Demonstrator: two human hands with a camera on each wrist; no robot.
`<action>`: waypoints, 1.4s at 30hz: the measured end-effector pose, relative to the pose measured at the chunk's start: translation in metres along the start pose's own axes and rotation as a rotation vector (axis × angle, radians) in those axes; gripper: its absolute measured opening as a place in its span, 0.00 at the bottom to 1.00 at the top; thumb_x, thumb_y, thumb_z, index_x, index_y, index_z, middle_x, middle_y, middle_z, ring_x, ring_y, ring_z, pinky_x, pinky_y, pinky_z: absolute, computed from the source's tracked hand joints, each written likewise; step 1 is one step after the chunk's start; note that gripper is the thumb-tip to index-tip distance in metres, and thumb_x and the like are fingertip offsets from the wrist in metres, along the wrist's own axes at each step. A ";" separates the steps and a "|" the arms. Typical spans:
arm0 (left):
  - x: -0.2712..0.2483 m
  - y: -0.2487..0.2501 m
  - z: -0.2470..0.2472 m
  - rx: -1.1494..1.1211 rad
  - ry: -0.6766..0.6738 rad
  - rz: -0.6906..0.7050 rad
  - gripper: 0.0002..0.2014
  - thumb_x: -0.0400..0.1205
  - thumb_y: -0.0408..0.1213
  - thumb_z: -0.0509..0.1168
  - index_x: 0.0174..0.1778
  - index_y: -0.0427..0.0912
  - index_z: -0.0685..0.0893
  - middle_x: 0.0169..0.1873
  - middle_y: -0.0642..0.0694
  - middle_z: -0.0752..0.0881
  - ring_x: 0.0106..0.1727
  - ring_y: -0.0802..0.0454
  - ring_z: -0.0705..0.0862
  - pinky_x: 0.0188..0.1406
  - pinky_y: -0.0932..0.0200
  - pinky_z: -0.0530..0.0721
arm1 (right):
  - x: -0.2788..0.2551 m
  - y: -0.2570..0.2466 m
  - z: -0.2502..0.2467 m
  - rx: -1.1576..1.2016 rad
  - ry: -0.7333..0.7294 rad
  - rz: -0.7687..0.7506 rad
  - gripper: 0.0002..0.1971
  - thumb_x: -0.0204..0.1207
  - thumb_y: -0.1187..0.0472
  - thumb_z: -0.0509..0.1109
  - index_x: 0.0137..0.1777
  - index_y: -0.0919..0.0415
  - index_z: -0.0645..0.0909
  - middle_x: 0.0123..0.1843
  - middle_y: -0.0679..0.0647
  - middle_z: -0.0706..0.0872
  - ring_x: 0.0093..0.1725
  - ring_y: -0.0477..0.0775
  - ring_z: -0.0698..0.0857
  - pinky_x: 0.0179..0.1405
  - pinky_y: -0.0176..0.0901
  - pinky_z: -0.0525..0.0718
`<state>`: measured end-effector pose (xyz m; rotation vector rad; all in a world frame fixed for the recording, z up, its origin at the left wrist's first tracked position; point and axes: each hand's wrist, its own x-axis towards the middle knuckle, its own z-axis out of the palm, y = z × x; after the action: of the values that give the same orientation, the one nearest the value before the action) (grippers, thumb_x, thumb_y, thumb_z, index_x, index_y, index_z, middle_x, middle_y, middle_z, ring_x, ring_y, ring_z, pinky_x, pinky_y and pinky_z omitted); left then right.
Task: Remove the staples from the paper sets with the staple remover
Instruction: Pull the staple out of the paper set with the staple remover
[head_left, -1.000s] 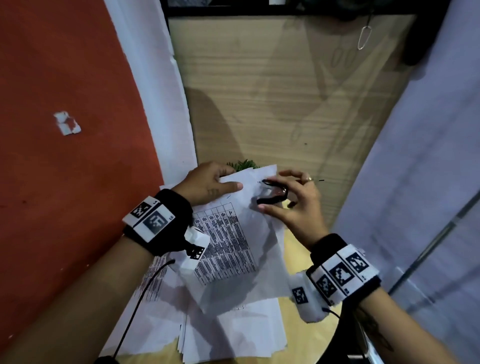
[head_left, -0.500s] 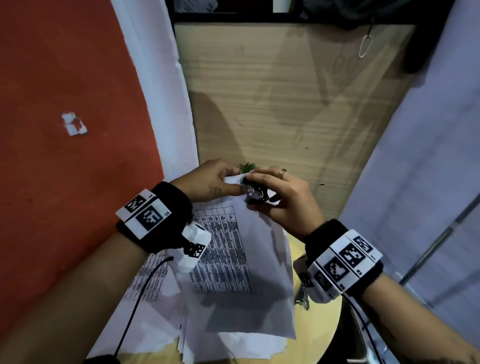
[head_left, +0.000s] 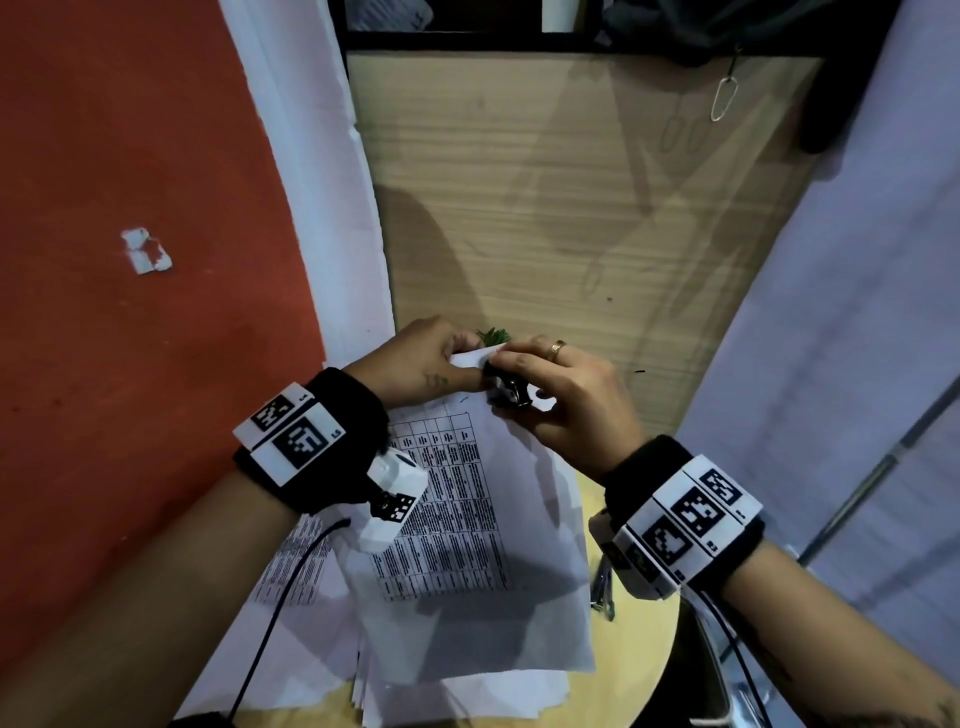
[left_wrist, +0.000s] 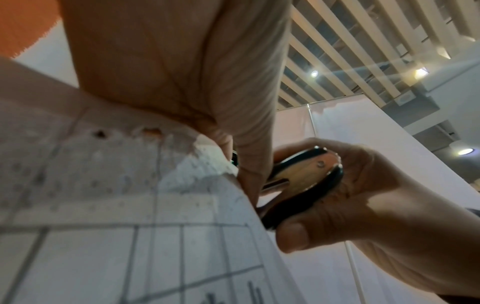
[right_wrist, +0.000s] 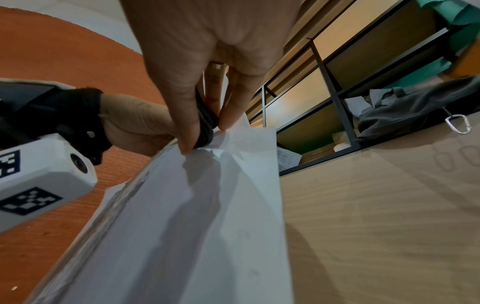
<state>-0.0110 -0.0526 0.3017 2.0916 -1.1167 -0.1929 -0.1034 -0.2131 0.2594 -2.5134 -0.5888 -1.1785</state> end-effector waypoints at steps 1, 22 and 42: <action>0.000 0.001 0.000 0.009 -0.001 0.000 0.12 0.76 0.36 0.72 0.29 0.51 0.81 0.25 0.55 0.78 0.31 0.62 0.75 0.33 0.62 0.70 | 0.000 0.000 0.000 -0.005 0.002 -0.003 0.18 0.65 0.60 0.76 0.56 0.61 0.87 0.55 0.56 0.88 0.45 0.61 0.88 0.30 0.54 0.87; -0.009 0.004 -0.006 -0.078 -0.033 -0.018 0.08 0.74 0.34 0.74 0.42 0.32 0.86 0.34 0.39 0.84 0.38 0.53 0.79 0.42 0.54 0.74 | 0.005 -0.004 0.000 -0.001 0.035 -0.031 0.14 0.64 0.63 0.76 0.51 0.63 0.87 0.50 0.55 0.89 0.41 0.61 0.87 0.29 0.52 0.86; -0.015 0.000 -0.009 -0.251 -0.066 0.026 0.05 0.78 0.31 0.69 0.43 0.46 0.87 0.36 0.59 0.90 0.41 0.66 0.85 0.43 0.75 0.78 | 0.004 -0.012 -0.011 0.441 0.163 0.269 0.21 0.61 0.57 0.82 0.55 0.52 0.83 0.52 0.49 0.85 0.51 0.45 0.85 0.40 0.39 0.88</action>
<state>-0.0158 -0.0363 0.3050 1.8590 -1.0979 -0.3728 -0.1139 -0.2070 0.2708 -2.0290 -0.3998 -1.0111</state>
